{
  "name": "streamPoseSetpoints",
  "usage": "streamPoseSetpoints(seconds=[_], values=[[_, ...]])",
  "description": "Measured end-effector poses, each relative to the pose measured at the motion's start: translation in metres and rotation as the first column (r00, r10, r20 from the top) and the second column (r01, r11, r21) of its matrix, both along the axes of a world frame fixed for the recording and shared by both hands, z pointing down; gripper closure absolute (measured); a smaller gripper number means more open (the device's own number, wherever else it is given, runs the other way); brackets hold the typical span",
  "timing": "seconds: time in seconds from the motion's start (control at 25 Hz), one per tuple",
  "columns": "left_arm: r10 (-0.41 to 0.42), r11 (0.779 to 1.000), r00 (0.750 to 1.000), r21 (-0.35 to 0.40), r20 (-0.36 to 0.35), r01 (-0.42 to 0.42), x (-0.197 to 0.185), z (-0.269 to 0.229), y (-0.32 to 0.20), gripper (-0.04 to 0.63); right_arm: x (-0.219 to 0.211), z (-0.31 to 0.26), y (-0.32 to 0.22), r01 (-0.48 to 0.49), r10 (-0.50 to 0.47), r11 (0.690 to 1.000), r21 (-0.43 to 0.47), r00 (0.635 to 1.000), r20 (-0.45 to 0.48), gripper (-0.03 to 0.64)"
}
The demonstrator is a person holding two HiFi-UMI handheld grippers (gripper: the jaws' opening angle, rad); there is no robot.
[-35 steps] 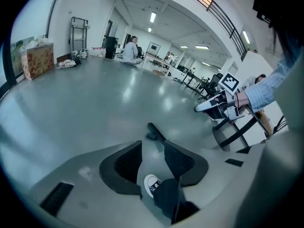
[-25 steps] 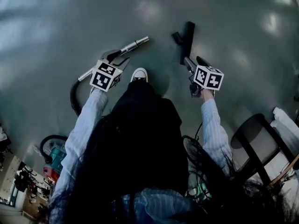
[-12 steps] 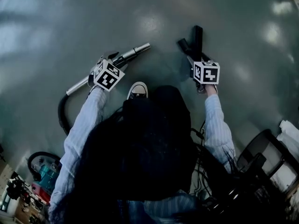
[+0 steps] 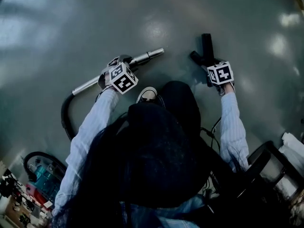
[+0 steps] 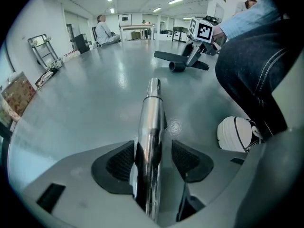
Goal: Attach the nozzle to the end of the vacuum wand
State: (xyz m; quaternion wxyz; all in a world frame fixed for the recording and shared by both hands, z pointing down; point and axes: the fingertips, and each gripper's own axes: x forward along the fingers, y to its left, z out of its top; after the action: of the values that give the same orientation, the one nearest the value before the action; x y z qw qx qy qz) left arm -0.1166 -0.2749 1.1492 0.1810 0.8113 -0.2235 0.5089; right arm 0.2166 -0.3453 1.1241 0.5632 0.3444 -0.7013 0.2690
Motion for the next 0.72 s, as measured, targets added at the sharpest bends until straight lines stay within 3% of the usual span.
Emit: streamPoseSetpoints(seconds=[0.12,0.24,0.52,0.64,0.72], values=[[-0.011,1.0,1.0,0.009,0.0,0.011,0.0,0.006,-0.006,0.371,-0.006,0.0,-0.007,0.056,-0.054,0.998,-0.034,0.998,0.043,0.336],[-0.011,1.0,1.0,0.005,0.003,0.011,0.0,0.007,-0.007,0.371,-0.015,0.001,-0.016,0.046,-0.045,0.999,-0.016,0.995,0.094,0.336],[-0.009,0.999,0.999,-0.032,-0.038,0.008,0.002,0.008,-0.006,0.373,-0.033,0.001,-0.029,0.057,-0.059,0.998,0.042,0.997,0.057,0.336],[-0.013,0.999,1.0,-0.038,-0.028,0.012,-0.002,0.007,-0.006,0.414,-0.044,-0.003,-0.033,0.162,-0.164,0.983,0.082,0.986,0.014,0.336],[-0.005,0.999,1.0,-0.045,-0.022,0.004,-0.003,0.008,-0.003,0.416,-0.051,-0.004,-0.033,0.298,-0.298,0.945,0.133,0.954,-0.024,0.336]])
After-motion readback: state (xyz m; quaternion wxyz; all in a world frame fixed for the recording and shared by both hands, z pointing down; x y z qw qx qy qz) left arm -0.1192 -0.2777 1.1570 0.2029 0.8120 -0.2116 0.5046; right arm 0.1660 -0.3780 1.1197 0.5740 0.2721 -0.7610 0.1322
